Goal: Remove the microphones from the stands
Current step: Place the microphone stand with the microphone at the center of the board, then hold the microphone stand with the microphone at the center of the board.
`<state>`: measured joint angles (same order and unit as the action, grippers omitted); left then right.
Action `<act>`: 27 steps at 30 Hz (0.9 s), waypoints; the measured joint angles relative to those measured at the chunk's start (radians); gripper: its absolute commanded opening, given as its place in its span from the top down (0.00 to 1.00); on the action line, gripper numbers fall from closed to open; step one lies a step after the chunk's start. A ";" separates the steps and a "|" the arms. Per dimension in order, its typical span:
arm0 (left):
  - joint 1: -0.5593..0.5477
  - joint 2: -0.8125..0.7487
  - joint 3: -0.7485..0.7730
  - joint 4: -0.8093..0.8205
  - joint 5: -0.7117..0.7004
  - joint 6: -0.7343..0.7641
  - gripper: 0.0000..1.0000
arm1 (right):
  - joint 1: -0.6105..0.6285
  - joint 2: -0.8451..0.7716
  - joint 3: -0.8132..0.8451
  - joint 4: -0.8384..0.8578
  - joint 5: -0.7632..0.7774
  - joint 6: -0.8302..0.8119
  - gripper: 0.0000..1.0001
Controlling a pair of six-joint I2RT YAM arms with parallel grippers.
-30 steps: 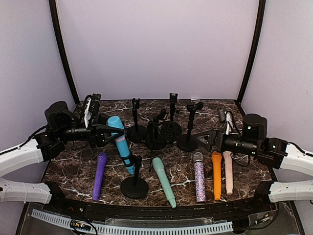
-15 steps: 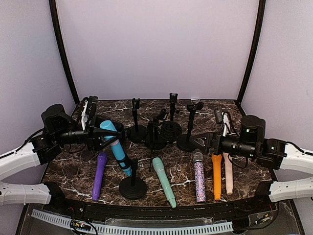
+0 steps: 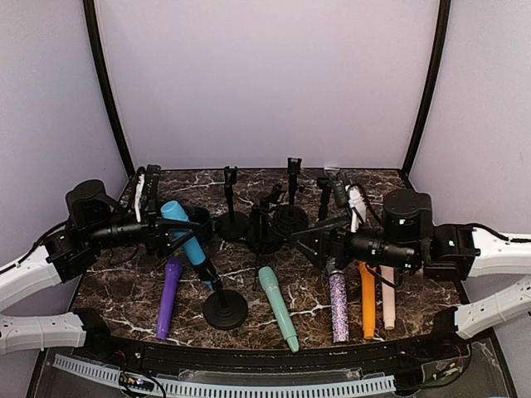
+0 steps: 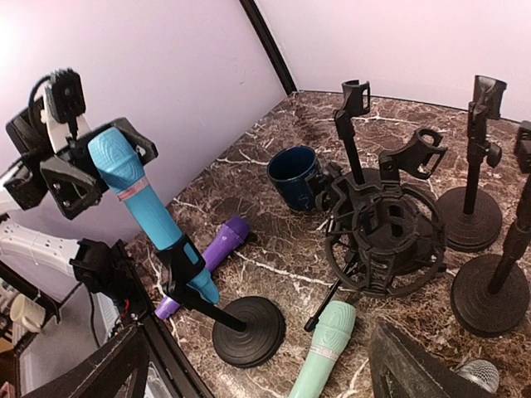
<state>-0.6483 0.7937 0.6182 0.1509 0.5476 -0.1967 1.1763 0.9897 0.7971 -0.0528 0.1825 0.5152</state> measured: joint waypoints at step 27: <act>0.000 -0.054 0.055 -0.296 -0.182 -0.125 0.31 | 0.248 0.832 0.538 -0.076 0.219 0.019 0.24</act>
<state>-0.6483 0.7395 0.6735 -0.1455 0.3656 -0.3214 1.4246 1.8214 1.3350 -0.1287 0.4019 0.5339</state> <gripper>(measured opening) 0.721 0.804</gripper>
